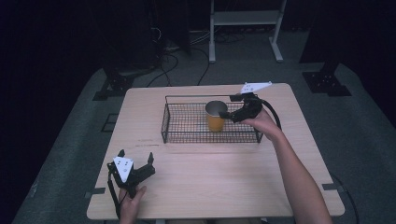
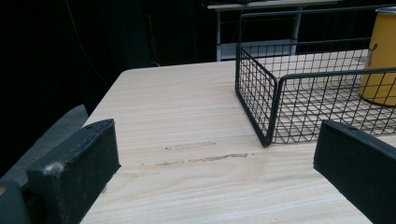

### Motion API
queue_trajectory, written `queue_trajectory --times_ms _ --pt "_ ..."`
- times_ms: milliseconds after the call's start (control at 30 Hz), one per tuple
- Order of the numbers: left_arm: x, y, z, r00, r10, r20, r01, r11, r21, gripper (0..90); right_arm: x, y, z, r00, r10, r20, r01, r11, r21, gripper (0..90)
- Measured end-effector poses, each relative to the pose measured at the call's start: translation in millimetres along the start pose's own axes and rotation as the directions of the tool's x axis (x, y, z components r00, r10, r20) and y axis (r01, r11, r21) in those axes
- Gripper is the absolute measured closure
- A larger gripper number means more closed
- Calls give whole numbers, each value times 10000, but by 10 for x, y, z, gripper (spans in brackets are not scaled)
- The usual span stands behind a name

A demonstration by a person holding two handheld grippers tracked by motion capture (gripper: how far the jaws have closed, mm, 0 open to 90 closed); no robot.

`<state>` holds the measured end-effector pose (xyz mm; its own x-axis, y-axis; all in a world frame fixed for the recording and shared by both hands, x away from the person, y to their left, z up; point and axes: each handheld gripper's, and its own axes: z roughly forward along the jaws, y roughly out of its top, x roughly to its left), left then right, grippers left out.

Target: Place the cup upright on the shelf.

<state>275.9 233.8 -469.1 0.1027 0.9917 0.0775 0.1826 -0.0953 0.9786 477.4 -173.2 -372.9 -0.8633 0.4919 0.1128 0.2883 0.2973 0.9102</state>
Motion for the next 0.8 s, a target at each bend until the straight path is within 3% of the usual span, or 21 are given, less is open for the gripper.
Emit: queue_trajectory --times_ms 400,800 --pt "1 0 0 10000 -4 -11 4 10000 4 0 106 73 -188 9991 -346 -252 344 9994 -102 0" --pt "-5 0 1 10000 24 -27 -24 10000 3 0 139 -92 -340 9995 -223 -210 220 9996 -168 0"
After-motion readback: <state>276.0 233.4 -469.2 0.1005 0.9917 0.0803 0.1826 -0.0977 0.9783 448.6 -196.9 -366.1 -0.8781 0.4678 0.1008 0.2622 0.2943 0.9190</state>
